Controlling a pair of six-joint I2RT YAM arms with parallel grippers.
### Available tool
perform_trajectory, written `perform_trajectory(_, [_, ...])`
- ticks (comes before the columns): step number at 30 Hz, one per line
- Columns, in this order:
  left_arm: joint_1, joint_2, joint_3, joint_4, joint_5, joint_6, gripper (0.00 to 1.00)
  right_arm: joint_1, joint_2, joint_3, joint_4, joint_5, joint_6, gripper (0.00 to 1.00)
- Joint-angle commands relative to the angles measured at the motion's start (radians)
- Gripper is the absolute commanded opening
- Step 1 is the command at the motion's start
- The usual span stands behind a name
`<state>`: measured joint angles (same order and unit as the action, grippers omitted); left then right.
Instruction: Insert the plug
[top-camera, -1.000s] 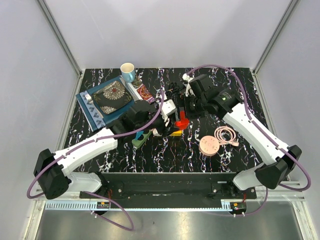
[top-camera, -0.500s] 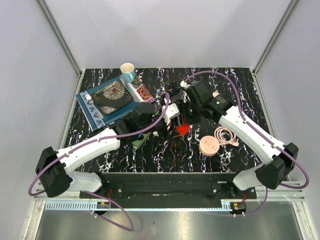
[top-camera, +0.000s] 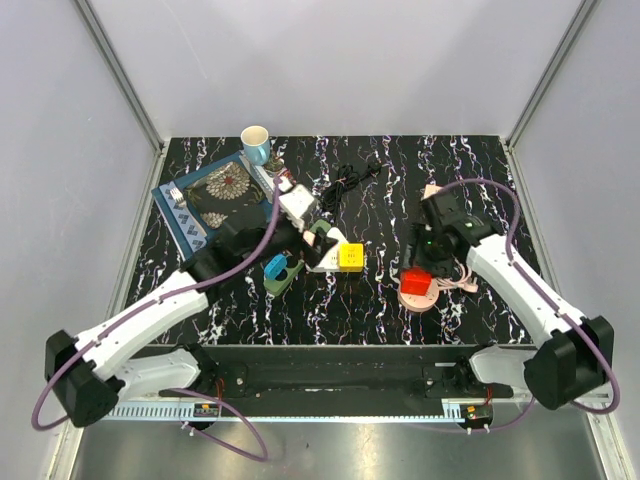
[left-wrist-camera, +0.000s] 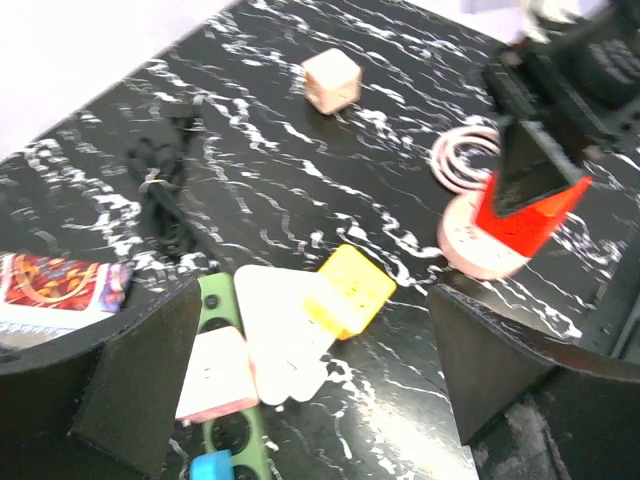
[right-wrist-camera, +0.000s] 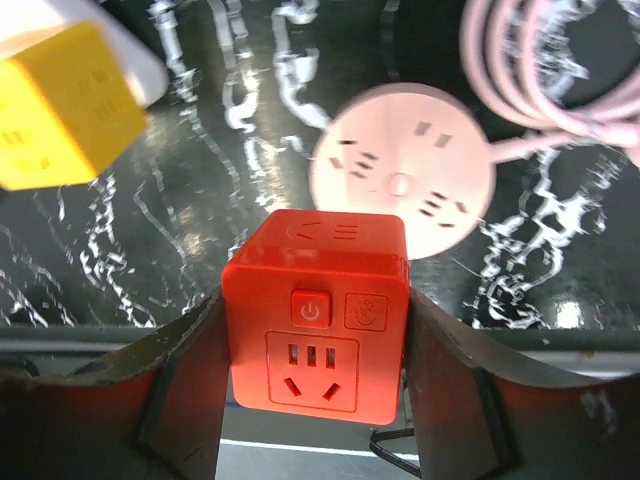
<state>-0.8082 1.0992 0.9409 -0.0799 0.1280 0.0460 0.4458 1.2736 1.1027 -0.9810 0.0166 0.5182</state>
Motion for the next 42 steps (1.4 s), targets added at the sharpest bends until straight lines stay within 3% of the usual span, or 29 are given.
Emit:
perform_trajectory(1, [0.093, -0.079, -0.043, 0.077, -0.050, -0.043, 0.99, -0.122, -0.098, -0.058, -0.001, 0.042, 0.029, 0.00])
perform_trajectory(9, [0.112, -0.022, -0.068, 0.118, 0.116, -0.141, 0.99, -0.326, -0.105, -0.107, -0.011, 0.032, 0.006, 0.00])
perform_trajectory(15, [0.090, 0.008, -0.057, 0.083, 0.055, -0.124, 0.99, -0.404, -0.108, -0.177, -0.022, 0.075, 0.009, 0.00])
perform_trajectory(22, [0.092, -0.022, -0.059, -0.018, -0.030, -0.072, 0.99, -0.410, -0.046, -0.227, -0.001, -0.100, -0.015, 0.00])
perform_trajectory(26, [0.104, -0.042, -0.051, -0.023, -0.064, -0.074, 0.99, -0.369, -0.028, -0.236, 0.051, -0.202, -0.009, 0.00])
perform_trajectory(34, [0.127, -0.078, -0.057, -0.035, -0.125, -0.029, 0.99, -0.119, 0.115, -0.112, 0.182, -0.201, 0.051, 0.00])
perform_trajectory(39, [0.145, -0.094, -0.091, -0.008, -0.166, -0.011, 0.99, -0.105, 0.130, -0.043, 0.191, -0.178, -0.036, 0.00])
perform_trajectory(42, [0.150, -0.096, -0.094, -0.006, -0.171, -0.008, 0.99, -0.105, 0.086, -0.033, 0.096, -0.098, -0.044, 0.00])
